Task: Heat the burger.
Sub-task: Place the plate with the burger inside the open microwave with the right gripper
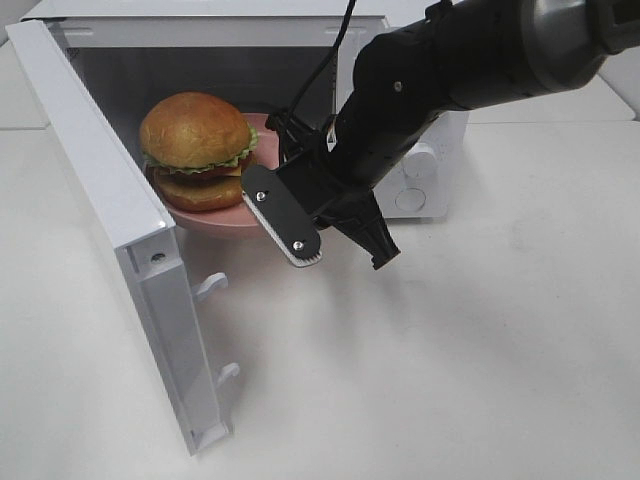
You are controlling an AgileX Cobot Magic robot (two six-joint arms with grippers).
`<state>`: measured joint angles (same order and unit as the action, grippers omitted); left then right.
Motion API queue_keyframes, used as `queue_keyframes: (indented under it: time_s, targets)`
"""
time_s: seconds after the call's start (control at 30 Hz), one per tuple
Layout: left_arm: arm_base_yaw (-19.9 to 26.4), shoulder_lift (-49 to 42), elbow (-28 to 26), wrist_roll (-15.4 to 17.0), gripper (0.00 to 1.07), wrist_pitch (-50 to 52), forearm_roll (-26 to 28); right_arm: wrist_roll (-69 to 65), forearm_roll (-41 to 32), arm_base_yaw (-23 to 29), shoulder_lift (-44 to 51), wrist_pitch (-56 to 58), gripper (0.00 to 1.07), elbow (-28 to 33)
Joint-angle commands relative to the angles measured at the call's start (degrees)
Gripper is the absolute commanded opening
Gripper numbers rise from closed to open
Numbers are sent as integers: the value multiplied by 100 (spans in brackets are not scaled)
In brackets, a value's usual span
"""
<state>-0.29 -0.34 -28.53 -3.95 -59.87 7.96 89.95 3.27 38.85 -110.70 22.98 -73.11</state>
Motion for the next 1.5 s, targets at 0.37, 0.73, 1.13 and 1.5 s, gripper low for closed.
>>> queue_keyframes:
  time_s: [0.37, 0.73, 1.13, 1.5]
  targets:
    - [6, -115, 17, 23, 103, 46, 11, -716, 413, 17, -470, -11, 2, -1106]
    - [6, -115, 17, 23, 103, 46, 11, -831, 413, 17, -985, 281, 2, -1828]
    - [6, -115, 17, 23, 103, 46, 11, -1581, 722, 17, -1576, 378, 2, -2739]
    - [6, -115, 17, 23, 103, 46, 11, -1879, 991, 17, -2154, 619, 3, -3575]
